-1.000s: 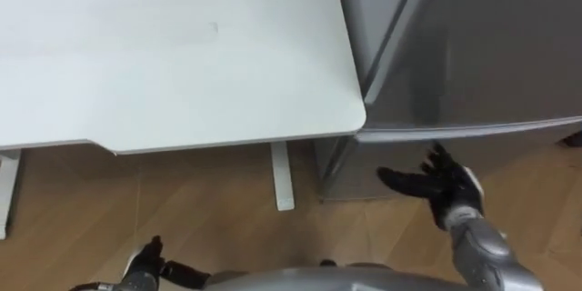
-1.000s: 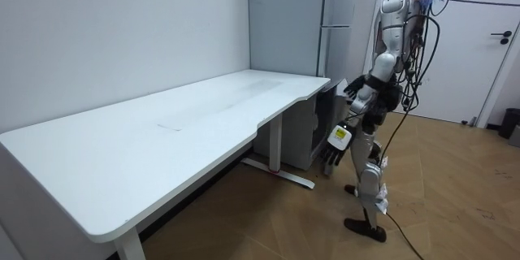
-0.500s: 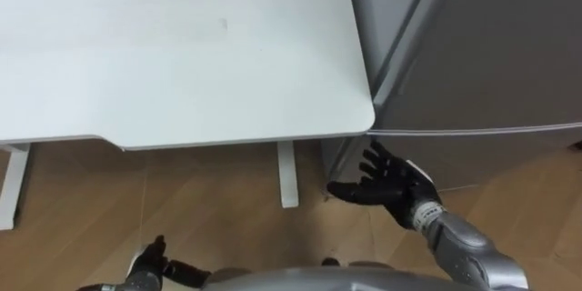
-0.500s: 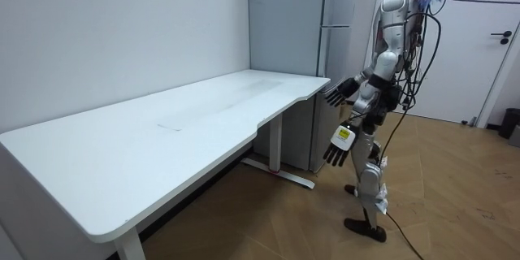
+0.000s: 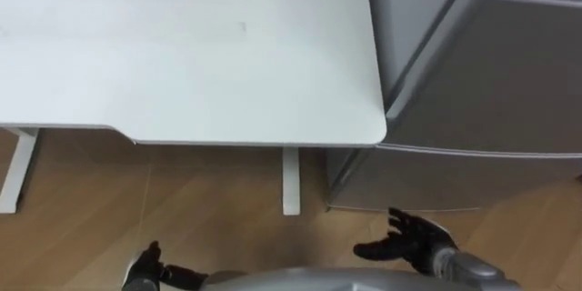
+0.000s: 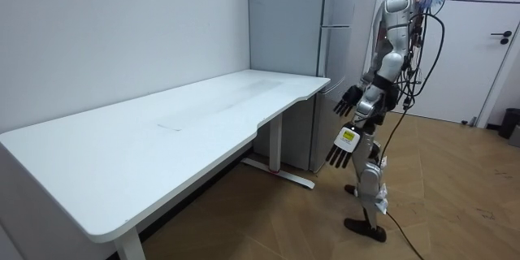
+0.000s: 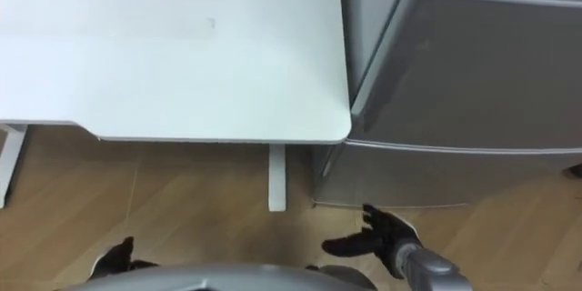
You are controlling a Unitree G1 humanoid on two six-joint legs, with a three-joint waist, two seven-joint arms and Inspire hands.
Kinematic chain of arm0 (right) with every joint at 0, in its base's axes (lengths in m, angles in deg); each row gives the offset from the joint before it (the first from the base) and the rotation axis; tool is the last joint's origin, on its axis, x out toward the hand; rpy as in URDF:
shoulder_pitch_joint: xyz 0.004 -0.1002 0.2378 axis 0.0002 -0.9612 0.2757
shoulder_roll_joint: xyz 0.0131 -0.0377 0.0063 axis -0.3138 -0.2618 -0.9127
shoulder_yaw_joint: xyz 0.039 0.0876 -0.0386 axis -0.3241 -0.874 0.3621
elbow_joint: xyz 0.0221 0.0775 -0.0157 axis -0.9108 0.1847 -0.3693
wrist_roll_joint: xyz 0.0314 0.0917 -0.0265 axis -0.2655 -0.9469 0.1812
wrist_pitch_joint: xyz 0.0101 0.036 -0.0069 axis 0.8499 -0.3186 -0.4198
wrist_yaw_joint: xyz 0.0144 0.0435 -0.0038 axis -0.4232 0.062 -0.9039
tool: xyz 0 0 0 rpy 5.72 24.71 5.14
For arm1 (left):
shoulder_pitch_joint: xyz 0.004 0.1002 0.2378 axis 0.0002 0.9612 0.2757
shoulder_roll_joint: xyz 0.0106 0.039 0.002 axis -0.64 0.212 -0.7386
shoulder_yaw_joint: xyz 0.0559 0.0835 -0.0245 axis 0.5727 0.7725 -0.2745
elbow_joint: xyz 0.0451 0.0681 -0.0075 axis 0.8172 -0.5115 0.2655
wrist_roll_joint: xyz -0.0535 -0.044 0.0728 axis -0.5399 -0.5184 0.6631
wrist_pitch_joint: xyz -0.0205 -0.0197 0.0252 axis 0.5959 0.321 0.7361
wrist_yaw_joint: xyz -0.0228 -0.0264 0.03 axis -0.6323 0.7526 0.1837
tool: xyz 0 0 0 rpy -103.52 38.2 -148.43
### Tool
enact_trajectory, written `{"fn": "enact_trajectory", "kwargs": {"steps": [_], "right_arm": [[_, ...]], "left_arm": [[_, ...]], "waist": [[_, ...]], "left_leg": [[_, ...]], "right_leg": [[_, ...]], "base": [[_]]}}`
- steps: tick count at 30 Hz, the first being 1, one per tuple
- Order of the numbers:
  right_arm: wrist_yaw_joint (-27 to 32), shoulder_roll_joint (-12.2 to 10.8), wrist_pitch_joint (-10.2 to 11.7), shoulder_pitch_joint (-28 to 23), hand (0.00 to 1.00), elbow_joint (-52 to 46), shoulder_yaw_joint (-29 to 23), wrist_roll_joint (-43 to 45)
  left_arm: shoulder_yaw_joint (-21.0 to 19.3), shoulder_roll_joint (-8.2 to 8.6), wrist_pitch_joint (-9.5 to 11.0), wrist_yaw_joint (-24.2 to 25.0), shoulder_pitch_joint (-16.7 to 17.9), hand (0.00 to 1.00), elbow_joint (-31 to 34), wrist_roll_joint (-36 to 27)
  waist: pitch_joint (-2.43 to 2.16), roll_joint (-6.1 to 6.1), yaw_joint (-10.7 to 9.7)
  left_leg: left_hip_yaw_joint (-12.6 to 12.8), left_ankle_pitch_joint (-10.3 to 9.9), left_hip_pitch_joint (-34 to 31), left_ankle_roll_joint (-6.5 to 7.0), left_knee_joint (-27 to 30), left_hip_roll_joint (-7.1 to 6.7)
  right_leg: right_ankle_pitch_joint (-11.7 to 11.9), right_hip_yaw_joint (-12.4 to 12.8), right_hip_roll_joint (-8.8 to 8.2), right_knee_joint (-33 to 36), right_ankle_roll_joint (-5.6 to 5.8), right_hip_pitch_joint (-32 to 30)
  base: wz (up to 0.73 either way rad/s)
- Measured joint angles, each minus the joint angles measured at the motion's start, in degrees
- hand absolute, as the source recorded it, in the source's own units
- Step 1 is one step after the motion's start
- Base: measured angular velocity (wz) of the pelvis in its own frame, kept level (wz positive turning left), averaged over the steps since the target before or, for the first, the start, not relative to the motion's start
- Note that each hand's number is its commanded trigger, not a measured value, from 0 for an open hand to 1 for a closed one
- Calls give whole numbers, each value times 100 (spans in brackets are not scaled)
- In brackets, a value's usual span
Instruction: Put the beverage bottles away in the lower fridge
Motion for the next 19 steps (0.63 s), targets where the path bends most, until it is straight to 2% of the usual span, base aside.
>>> {"fn": "enact_trajectory", "kwargs": {"steps": [3, 4, 8, 11, 12, 14, 19], "right_arm": [[66, -83, 101, 20, 0, 328, -335, -40], [96, -122, 112, 37, 0, 477, -403, -39], [116, -147, 94, 172, 0, 834, -566, -32], [116, -164, 84, 196, 0, 1098, -808, -133], [116, -164, 76, 195, 0, 1114, -817, -150], [114, -155, -9, 196, 0, 1147, -859, -270], [107, -154, -40, 215, 0, 1335, -988, -375]], "left_arm": [[-52, -2, -9, -25, -1, 0, -148, 6], [-53, -1, -13, -56, 5, 0, -193, 30], [-189, 16, -114, -57, 54, 0, -255, 324], [-275, 20, -401, -30, 139, 0, -387, 607], [-282, 20, -441, -8, 151, 0, -407, 657], [-301, 24, -611, 83, 163, 0, -465, 828], [-310, 23, -804, 243, 156, 0, -487, 1152]], "waist": [[27, 0, -18], [56, -5, -12], [44, -7, 4], [37, 13, -13], [38, 16, -4], [38, 29, -3], [20, 64, -15]], "left_leg": [[1, 0, 58, 0, -1, 0], [1, -1, 97, -1, -4, -2], [-16, -1, 104, -2, -7, -5], [-55, -1, 121, -1, -1, -21], [-55, -1, 129, -1, -1, -23], [-56, -1, 162, -1, -1, -34], [-56, 0, 195, 0, 12, -75]], "right_leg": [[-19, 20, -3, -1, 2, 58], [-41, 19, -6, 2, 9, 101], [-54, -14, -13, 3, 12, 127], [-83, -113, -47, -5, 20, 194], [-88, -114, -50, -1, 22, 201], [-104, -126, -65, 3, 31, 237], [-133, -193, -119, 14, 60, 309]], "base": [[1], [5], [6], [15], [6], [4], [8]]}}
